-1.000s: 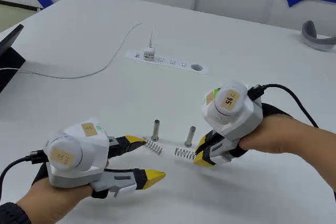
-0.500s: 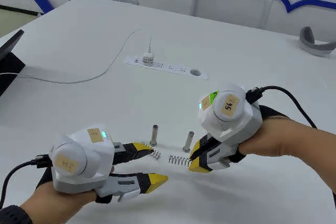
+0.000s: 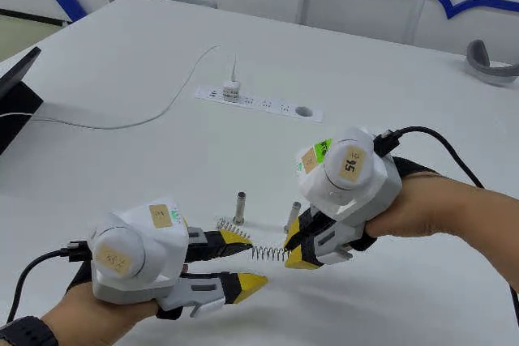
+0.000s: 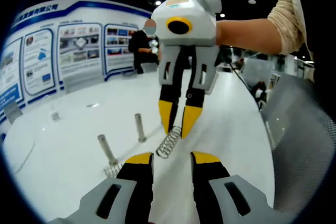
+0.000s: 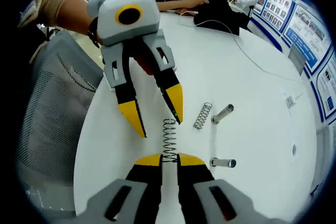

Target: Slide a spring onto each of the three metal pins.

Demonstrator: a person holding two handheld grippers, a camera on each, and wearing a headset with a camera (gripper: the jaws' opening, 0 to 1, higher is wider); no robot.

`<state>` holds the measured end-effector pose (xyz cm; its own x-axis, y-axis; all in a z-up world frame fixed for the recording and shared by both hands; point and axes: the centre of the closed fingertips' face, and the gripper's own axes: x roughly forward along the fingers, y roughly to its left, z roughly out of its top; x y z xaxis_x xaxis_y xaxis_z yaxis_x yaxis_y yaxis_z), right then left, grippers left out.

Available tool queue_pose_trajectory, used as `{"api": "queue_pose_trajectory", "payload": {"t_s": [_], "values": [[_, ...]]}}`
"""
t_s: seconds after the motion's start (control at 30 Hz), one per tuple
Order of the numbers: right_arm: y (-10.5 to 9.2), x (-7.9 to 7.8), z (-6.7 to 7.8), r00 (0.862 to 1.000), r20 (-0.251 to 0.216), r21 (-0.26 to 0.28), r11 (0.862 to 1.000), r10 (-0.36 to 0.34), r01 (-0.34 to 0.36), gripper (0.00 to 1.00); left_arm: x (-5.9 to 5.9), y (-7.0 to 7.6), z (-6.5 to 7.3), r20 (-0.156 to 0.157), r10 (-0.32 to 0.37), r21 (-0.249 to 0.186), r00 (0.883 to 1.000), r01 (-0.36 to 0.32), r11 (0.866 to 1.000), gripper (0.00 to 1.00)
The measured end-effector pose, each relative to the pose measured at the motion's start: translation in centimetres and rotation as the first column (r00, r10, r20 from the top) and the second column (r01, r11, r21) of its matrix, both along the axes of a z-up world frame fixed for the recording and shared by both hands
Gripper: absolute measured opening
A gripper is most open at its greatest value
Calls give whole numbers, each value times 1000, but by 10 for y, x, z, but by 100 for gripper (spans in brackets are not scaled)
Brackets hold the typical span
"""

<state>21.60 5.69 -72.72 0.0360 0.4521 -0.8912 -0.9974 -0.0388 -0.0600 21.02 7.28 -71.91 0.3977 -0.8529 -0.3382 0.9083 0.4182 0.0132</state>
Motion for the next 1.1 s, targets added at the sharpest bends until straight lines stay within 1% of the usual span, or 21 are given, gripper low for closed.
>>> {"api": "queue_pose_trajectory", "payload": {"t_s": [0.27, 0.43, 0.6, 0.73, 0.9, 1.1], "values": [[-1, -3, 2, 1000, 5, -11, 1000, 18, -18, 12, -1, -3, 3, 21, -16, 5, 1000, 16, 1000, 25], [-1, -4, 3, 1000, 6, -19, 999, 29, -29, 12, -2, -4, 4, 24, -19, 3, 1000, 19, 1000, 24], [1, -6, 4, 998, 11, -19, 998, 54, -54, 12, -2, -4, 4, 43, -25, 14, 999, 25, 1000, 22], [0, -7, 3, 997, 15, -26, 997, 71, -71, 12, -2, -4, 3, 48, -29, 18, 998, 28, 999, 19], [0, -8, 4, 997, 14, -31, 996, 81, -80, 12, -2, -5, 4, 47, -31, 14, 998, 30, 999, 17], [0, -12, 8, 995, 12, -40, 995, 96, -95, 12, -3, -5, 3, 57, -39, 21, 998, 38, 999, 13]]}}
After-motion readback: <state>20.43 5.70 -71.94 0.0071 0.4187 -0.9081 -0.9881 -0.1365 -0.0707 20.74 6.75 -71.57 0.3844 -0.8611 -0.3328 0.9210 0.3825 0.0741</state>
